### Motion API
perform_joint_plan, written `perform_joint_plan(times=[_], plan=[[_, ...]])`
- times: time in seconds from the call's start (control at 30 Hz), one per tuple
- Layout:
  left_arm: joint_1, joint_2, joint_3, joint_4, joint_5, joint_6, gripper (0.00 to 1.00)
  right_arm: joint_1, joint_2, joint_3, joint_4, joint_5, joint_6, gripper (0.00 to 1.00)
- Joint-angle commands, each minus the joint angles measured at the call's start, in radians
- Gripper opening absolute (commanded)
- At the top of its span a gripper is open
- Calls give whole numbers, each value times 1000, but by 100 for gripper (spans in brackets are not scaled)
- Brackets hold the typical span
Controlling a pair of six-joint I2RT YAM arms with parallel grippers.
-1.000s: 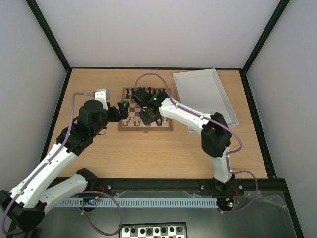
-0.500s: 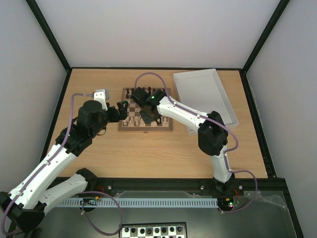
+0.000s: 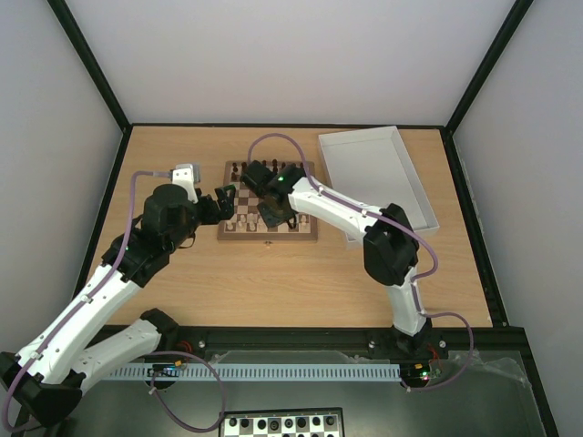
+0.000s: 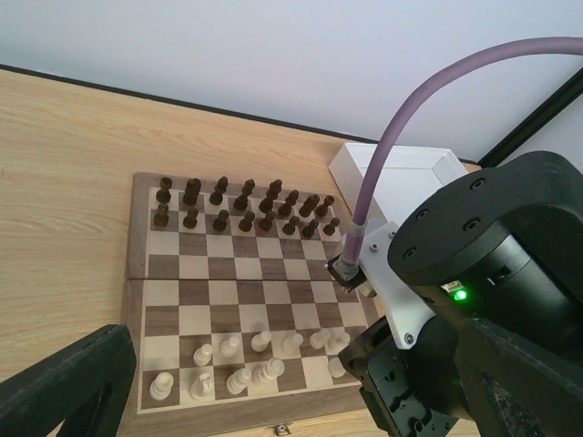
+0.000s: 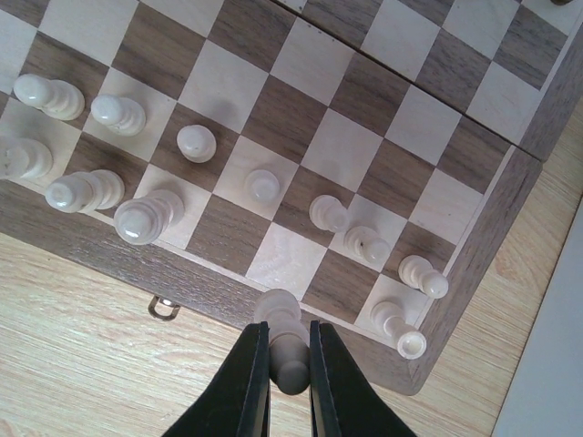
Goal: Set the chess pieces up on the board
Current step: Place the chess piece on the chessboard.
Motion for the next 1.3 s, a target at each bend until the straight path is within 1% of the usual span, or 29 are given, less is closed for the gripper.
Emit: perform_joint_plan(times=[0.0,0.37,0.5,1.27], plan=[[6,-4,-9,0,-5,-3,100,5,31,6,-73,17,-5,3],[6,-2,-12,4,-3,-7,100,5,49,-30,-57,3,-12,3],[5,-4,-11,0,-4,-6,99,5,62,-40,-44,-4,-13,6],[5,-4,-12,-1,-12,-4,100,-17,95,-45,10,12,-18,6]])
